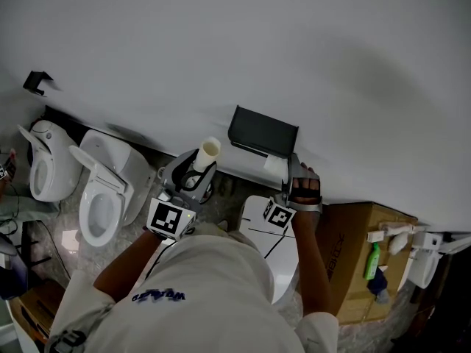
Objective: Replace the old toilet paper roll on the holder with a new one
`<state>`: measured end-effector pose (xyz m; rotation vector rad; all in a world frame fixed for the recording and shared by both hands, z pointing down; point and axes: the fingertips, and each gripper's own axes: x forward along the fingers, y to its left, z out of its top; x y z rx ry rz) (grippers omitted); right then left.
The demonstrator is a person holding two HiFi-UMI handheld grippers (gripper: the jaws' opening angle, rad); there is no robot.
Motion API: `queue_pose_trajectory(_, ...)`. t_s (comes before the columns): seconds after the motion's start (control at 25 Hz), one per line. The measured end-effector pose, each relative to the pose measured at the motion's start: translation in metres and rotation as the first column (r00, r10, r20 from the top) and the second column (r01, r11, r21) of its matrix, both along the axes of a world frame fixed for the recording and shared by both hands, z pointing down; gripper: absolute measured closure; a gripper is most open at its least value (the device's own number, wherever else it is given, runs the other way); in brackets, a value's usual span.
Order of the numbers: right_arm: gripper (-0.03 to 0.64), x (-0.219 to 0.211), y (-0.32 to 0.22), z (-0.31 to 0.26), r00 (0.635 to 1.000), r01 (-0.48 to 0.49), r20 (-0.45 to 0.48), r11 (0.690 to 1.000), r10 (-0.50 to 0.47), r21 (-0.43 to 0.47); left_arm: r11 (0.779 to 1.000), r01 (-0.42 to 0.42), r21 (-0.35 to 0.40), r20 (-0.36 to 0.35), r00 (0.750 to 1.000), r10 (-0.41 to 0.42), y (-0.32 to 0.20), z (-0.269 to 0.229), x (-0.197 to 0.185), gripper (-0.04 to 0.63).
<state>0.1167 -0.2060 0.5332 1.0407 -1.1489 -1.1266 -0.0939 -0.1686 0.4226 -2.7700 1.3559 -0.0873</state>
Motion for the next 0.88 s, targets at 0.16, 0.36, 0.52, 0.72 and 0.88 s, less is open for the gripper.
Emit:
queue_pose_trajectory(0.16, 0.322, -0.003, 0.000, 0.005, 1.000, 0.002, 0.011, 1.000, -0.002, -0.023, 1.000, -0.001, -0.010, -0.013, 1.000, 0.001, -0.002, 0.002, 0.001, 0.416)
queue_pose_trajectory(0.36, 0.322, -0.003, 0.002, 0.011, 1.000, -0.009, 0.026, 0.999, 0.010, -0.034, 1.000, -0.024, -0.001, -0.008, 1.000, 0.024, -0.001, -0.002, 0.009, 0.416)
queue_pose_trajectory(0.52, 0.322, -0.004, 0.003, 0.012, 1.000, -0.006, 0.030, 0.999, 0.007, -0.046, 1.000, -0.028, 0.005, -0.021, 0.999, 0.028, -0.001, -0.005, 0.009, 0.416)
queue_pose_trajectory(0.72, 0.322, -0.007, 0.000, 0.011, 1.000, -0.003, 0.030, 0.999, 0.005, -0.050, 0.999, -0.037, -0.006, 0.000, 0.999, 0.037, -0.003, 0.001, 0.008, 0.416)
queue_pose_trajectory(0.88, 0.322, -0.012, -0.001, 0.007, 0.999, 0.016, 0.035, 0.999, -0.015, -0.045, 0.999, -0.039, -0.023, 0.013, 0.999, 0.039, -0.003, 0.002, 0.009, 0.416)
